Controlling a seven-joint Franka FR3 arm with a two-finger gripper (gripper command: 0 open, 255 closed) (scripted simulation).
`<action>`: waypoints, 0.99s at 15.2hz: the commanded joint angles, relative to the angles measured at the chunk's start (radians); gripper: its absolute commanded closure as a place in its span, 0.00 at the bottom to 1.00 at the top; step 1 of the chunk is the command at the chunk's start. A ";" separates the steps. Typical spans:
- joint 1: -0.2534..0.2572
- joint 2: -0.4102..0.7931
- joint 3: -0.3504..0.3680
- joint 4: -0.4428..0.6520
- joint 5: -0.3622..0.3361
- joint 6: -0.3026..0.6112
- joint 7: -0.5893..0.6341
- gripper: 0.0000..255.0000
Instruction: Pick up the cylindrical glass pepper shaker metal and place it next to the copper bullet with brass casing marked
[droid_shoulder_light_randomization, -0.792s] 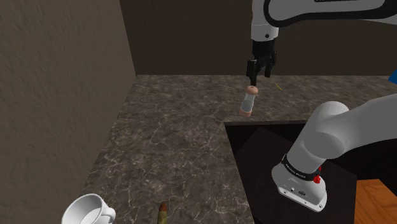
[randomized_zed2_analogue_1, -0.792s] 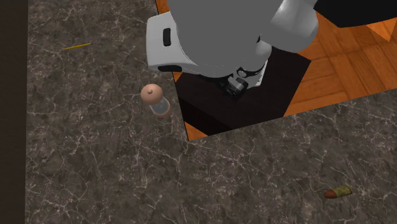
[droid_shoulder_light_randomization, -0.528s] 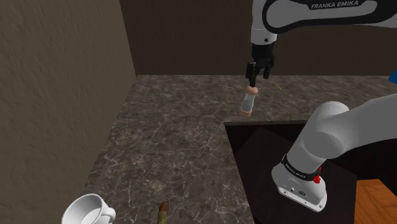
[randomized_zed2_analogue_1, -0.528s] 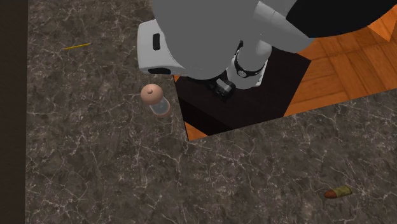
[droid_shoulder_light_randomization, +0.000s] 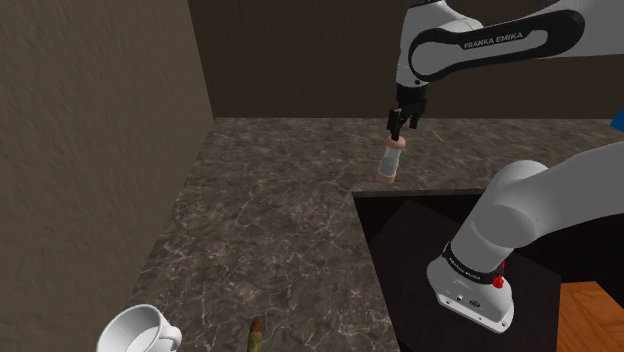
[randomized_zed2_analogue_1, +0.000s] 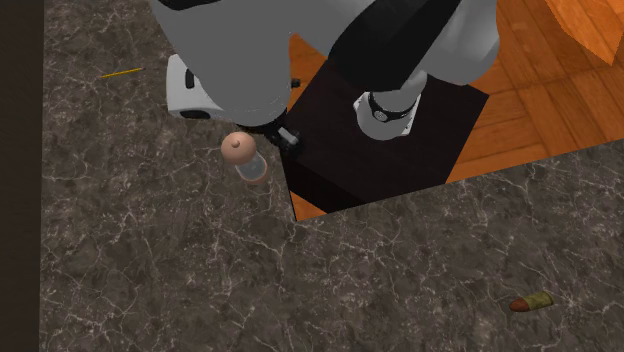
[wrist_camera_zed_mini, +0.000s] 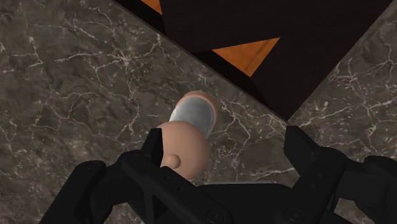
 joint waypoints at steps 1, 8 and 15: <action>-0.016 0.034 -0.041 -0.016 -0.034 0.085 -0.033 0.00; -0.037 0.121 -0.108 -0.056 -0.079 0.253 -0.067 0.00; -0.042 0.149 -0.122 -0.085 -0.091 0.310 -0.064 0.00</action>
